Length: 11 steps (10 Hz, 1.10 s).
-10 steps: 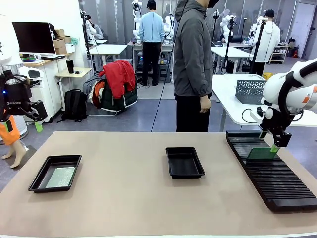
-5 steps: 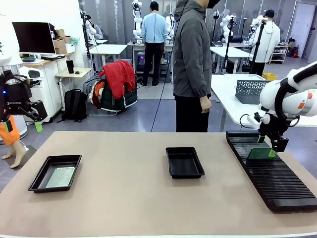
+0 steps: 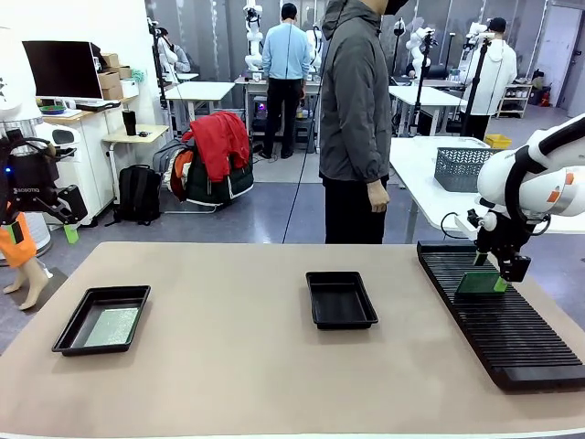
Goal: Inspect and transfer BCBs to ESD trays.
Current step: Pick up the Blank PCB from the PCB Rack and place it in the right ESD tray.
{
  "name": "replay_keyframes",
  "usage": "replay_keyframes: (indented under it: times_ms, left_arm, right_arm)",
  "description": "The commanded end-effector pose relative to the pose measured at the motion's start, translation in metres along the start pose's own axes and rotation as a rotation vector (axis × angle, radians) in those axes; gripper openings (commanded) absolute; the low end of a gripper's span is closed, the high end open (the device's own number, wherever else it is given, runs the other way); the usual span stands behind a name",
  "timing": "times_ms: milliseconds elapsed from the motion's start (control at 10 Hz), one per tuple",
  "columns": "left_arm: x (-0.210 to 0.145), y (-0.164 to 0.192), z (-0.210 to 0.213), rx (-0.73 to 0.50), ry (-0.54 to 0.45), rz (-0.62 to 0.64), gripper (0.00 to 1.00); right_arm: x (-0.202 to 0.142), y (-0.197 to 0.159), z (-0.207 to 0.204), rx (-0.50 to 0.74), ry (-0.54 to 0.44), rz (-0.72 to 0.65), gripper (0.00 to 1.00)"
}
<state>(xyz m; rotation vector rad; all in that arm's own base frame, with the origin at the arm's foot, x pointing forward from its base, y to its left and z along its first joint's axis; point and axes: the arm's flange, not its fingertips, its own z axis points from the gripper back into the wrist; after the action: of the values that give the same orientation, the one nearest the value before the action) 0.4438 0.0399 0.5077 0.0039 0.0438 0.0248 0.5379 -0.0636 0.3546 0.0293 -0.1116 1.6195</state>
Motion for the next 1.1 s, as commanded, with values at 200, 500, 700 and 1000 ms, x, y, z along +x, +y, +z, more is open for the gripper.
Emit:
replay_keyframes:
  times_ms: [200, 500, 700, 1000]
  left_arm:
    - [0.0001, 0.0001, -0.0013, -0.001, -0.005, 0.000, 1.00]
    - [0.0001, 0.0001, -0.0013, -0.001, -0.005, 0.000, 1.00]
    - [0.0001, 0.0001, -0.0013, -0.001, -0.005, 0.000, 1.00]
    - [0.0001, 0.0001, -0.0013, -0.001, -0.005, 0.000, 1.00]
  right_arm:
    - [-0.0016, -0.0001, 0.0008, 0.002, 0.010, -0.010, 0.93]
    - [-0.0022, -0.0013, 0.0009, 0.006, 0.016, -0.023, 0.74]
    - [-0.0007, -0.0014, 0.0014, 0.011, 0.004, -0.014, 0.60]
    - [-0.0009, -0.0026, 0.0022, 0.015, 0.009, -0.024, 0.36]
